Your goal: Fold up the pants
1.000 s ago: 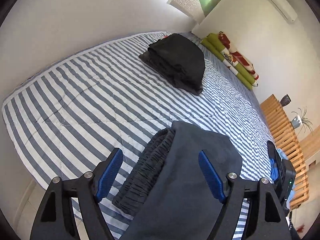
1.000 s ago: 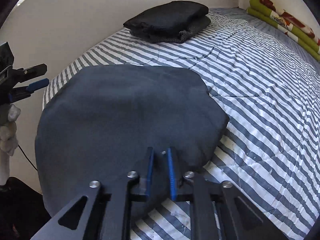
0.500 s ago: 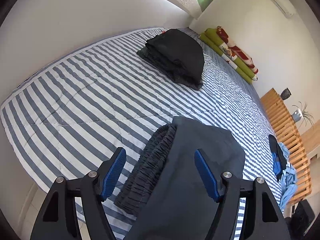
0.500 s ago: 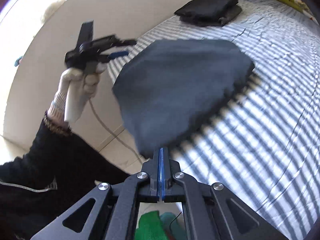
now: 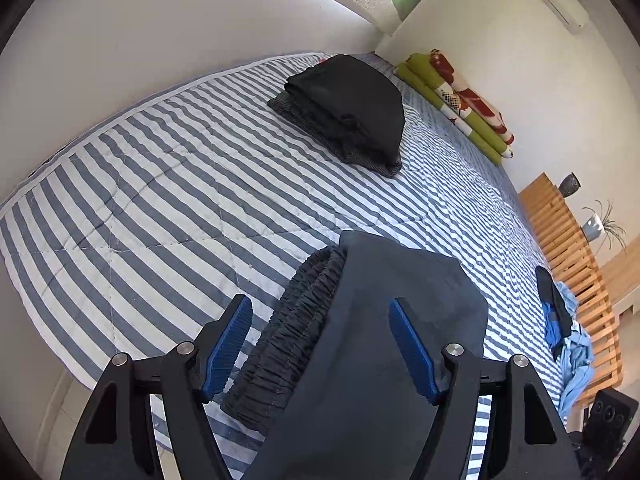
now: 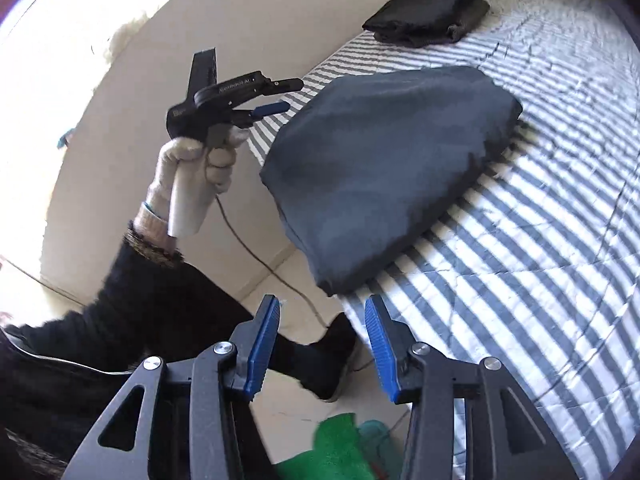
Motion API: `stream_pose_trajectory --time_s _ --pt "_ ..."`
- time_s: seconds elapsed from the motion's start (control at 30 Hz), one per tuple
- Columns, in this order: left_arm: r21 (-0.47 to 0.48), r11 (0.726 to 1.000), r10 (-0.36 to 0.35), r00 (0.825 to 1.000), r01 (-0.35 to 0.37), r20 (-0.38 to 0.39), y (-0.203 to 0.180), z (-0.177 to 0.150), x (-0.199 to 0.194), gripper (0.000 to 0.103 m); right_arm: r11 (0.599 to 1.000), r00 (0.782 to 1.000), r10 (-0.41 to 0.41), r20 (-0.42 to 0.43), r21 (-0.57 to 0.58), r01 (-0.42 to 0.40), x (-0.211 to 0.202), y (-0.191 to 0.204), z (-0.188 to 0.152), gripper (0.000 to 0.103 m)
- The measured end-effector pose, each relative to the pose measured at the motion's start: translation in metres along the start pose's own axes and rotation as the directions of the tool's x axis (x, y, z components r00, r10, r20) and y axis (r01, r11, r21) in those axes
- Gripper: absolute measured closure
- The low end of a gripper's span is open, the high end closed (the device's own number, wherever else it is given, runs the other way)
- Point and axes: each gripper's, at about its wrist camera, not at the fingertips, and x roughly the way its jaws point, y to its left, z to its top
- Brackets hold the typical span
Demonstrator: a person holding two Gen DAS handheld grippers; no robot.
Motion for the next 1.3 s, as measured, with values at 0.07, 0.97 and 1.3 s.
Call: stream_pose_trajectory --time_s 0.07,0.97,1.3 --pt "0.001 1.000 0.004 1.000 -0.004 -0.004 0.000 0.000 0.002 0.029 0.998 0.999 0.030 0.013 0.058 -0.031 0.000 -0.009 0.003 0.062" --pt "-0.079 0.993 -0.105 0.976 0.092 -0.191 0.029 0.032 0.070 0.017 0.878 0.969 -0.148 0.199 0.477 0.036 0.033 -0.125 0.079 0.050" --pt "0.023 0.996 -0.075 0.943 0.087 -0.323 0.005 0.033 0.098 0.017 0.900 0.967 -0.173 0.189 0.429 0.077 0.041 -0.118 0.085 0.049"
